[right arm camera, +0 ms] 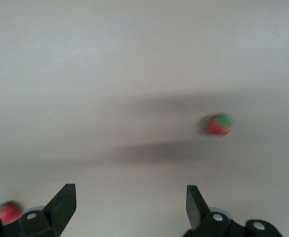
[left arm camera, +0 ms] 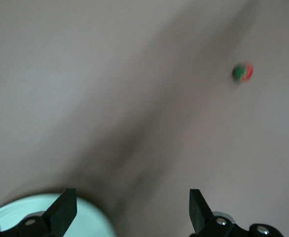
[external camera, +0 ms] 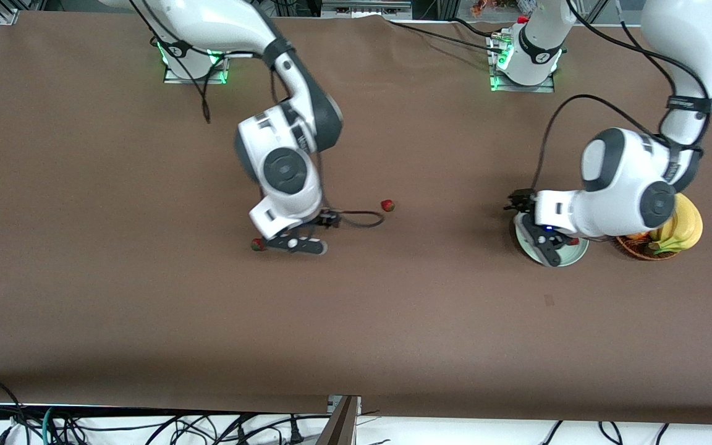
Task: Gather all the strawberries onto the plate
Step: 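Grasp the middle strawberry with the left gripper while the right gripper reaches another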
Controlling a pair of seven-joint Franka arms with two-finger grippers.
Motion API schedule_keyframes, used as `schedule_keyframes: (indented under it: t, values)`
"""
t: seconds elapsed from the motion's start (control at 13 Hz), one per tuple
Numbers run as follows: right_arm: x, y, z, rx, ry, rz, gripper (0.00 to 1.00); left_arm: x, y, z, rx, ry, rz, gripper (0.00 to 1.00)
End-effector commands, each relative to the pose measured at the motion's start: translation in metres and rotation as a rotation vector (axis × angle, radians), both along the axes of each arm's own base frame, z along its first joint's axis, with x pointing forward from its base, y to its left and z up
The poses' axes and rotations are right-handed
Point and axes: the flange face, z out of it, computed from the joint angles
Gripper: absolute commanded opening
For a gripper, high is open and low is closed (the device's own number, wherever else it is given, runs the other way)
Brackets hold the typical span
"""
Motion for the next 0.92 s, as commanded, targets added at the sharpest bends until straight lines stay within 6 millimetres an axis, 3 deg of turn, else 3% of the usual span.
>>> schedule_keyframes:
  t: [0.0, 0.38, 0.54, 0.69, 0.84]
  values:
    - [-0.001, -0.043, 0.001, -0.007, 0.038, 0.121, 0.99, -0.008, -0.069, -0.012, 0.026, 0.026, 0.156, 1.0]
    - [-0.003, -0.119, -0.071, 0.008, -0.026, 0.182, 0.95, -0.034, -0.152, -0.044, 0.051, 0.042, 0.404, 1.0]
    - [-0.004, -0.123, -0.086, 0.037, -0.024, 0.147, 0.93, -0.054, -0.181, -0.056, 0.074, 0.058, 0.51, 1.0]
    - [-0.006, -0.125, -0.1, 0.048, -0.008, 0.124, 0.89, -0.068, -0.199, -0.068, 0.098, 0.039, 0.612, 1.0]
    - [-0.009, -0.122, -0.117, 0.076, 0.015, 0.087, 0.82, -0.092, -0.235, -0.077, 0.132, 0.067, 0.73, 1.0]
